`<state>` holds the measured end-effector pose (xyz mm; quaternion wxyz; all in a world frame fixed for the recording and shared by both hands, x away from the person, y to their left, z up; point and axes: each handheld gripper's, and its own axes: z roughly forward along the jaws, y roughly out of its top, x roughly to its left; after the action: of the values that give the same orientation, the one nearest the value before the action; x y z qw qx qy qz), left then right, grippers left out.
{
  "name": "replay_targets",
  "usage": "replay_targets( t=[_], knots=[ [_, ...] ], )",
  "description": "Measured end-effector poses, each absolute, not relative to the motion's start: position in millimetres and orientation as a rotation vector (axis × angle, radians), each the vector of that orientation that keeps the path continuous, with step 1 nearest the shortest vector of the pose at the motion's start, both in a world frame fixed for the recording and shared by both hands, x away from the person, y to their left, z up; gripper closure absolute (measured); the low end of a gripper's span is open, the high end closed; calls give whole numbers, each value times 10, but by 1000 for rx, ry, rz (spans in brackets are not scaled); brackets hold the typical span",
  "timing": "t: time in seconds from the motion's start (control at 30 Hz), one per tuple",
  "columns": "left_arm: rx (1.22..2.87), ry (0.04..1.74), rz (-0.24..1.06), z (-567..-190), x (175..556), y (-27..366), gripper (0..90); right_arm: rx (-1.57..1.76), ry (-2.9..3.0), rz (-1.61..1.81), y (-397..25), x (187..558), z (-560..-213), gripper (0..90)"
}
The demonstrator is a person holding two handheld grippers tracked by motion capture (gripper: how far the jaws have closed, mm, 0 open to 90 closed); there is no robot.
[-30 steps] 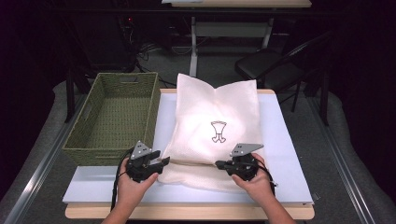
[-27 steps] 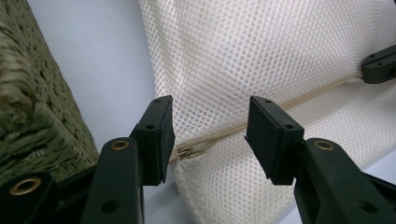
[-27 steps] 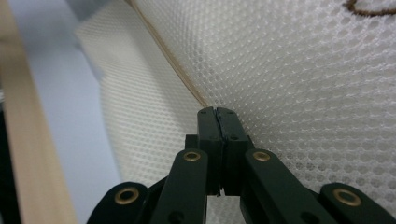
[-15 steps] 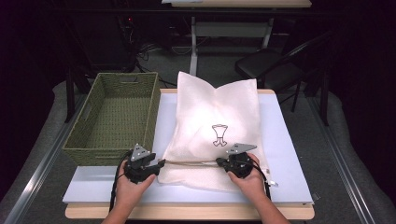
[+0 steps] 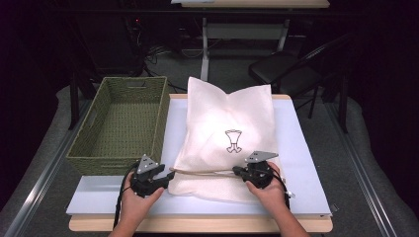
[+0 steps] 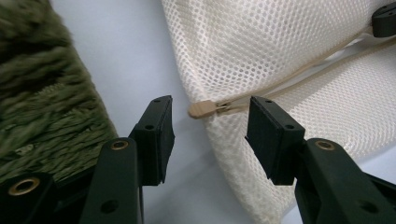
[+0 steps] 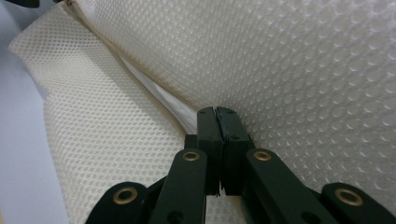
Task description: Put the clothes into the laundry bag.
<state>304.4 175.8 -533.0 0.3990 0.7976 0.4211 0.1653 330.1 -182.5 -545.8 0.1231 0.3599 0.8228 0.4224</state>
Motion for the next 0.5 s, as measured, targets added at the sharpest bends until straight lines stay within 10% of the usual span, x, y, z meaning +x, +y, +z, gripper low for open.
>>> replay_targets(
  t=[0.5],
  knots=[
    [2030,1059,407,-5359,3045,1717,504,1003,2443,1251,-1751,3212,-5438,864]
  ],
)
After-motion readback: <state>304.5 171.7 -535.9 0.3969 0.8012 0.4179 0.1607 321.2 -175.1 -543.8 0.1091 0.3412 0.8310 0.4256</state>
